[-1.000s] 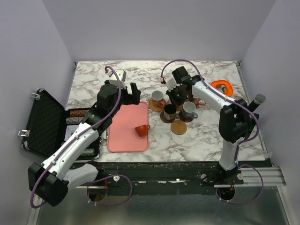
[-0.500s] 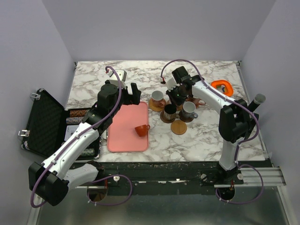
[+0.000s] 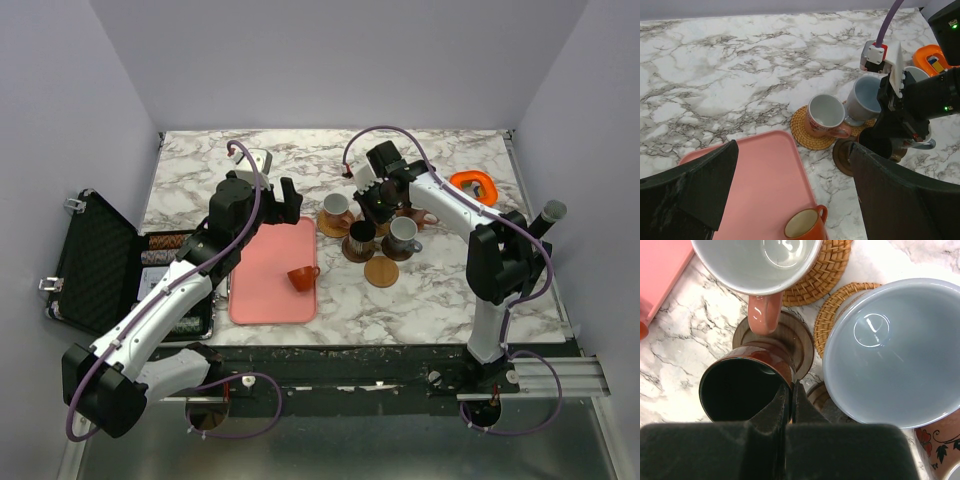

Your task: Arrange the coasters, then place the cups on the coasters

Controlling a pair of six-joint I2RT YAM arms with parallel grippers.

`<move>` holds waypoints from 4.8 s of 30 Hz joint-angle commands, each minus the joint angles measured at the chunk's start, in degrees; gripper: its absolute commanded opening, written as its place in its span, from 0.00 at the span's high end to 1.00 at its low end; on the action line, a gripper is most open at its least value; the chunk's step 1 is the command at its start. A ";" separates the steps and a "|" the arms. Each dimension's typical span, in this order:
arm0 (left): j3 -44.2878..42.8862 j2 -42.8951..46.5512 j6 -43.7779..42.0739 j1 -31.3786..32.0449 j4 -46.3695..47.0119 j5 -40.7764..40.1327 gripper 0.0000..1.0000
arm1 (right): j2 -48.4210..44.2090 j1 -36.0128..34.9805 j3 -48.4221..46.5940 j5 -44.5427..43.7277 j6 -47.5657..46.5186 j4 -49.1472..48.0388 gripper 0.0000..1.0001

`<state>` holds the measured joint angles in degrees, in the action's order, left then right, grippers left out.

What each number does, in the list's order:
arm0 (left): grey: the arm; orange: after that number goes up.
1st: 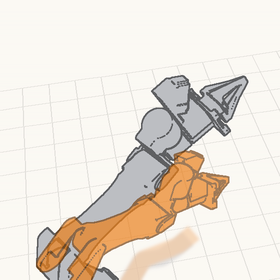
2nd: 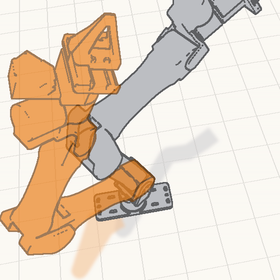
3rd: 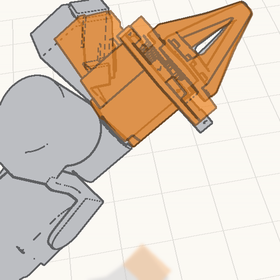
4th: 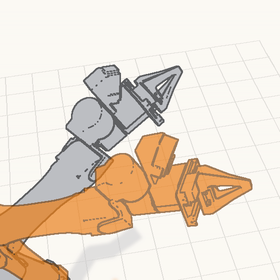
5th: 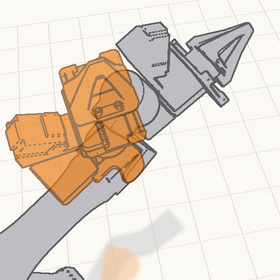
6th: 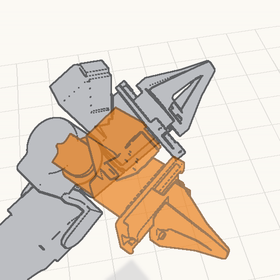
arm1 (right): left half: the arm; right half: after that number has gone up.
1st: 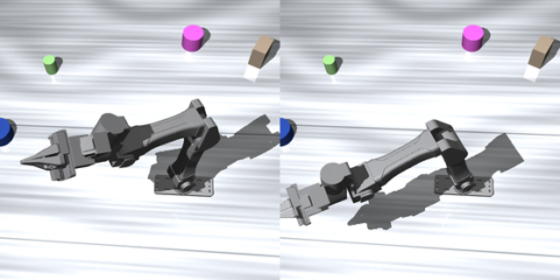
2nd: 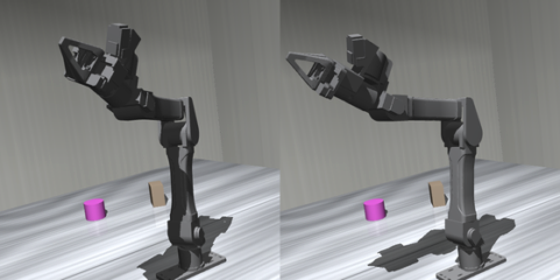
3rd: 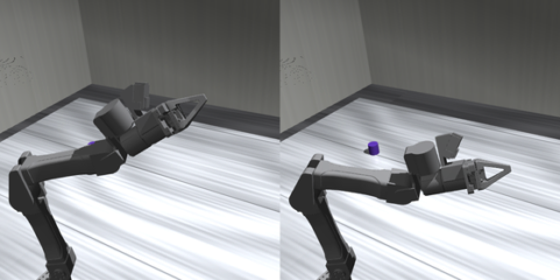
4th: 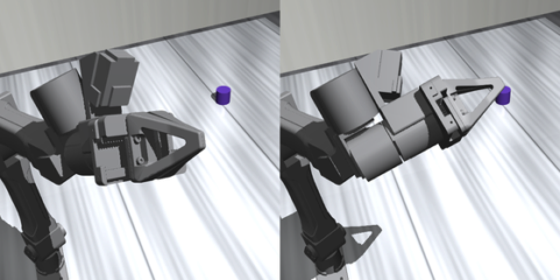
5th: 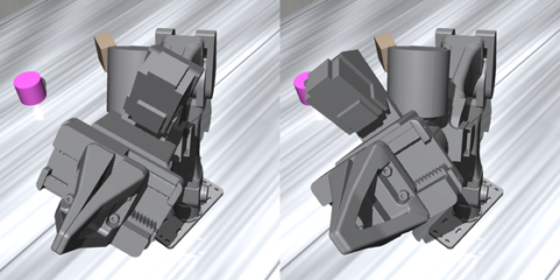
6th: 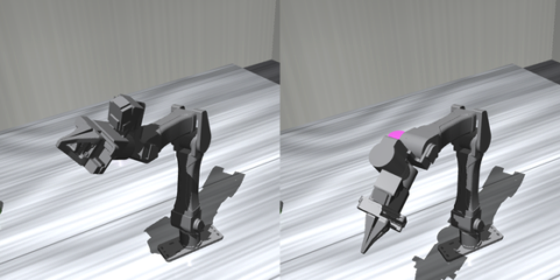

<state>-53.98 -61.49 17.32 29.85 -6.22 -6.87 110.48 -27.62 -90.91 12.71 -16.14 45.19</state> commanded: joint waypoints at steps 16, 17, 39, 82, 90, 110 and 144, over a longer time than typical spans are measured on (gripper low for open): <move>-1.92 -0.47 -0.36 -0.23 -0.64 1.42 0.01 | 0.09 0.55 -1.28 -1.11 -0.12 -1.59 0.81; -1.92 -0.47 -0.36 -0.23 -0.64 1.51 0.01 | 0.09 0.55 -1.28 -1.11 -0.21 -1.68 0.80; -0.61 -0.82 2.62 -0.23 -5.91 6.78 0.01 | -8.25 0.55 2.14 0.73 2.25 -5.02 0.41; 13.20 -16.38 4.21 6.80 -1.60 17.07 0.75 | -25.40 0.55 14.54 7.07 5.94 -11.53 0.40; 10.92 -11.47 3.34 7.07 -5.11 17.33 1.00 | -28.29 0.55 14.89 5.74 11.12 -11.62 0.40; 4.14 0.76 -21.45 8.47 -11.28 49.93 1.00 | -38.15 -6.30 29.83 32.81 8.42 -21.64 0.40; 5.20 3.22 -15.48 8.12 -8.64 43.98 0.25 | -37.78 -12.64 35.08 25.64 6.64 -28.99 0.99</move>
<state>-47.79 -60.01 -1.23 38.00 -17.58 43.31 78.48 -39.48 -60.42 45.17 -11.75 24.56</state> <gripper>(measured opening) 0.496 0.047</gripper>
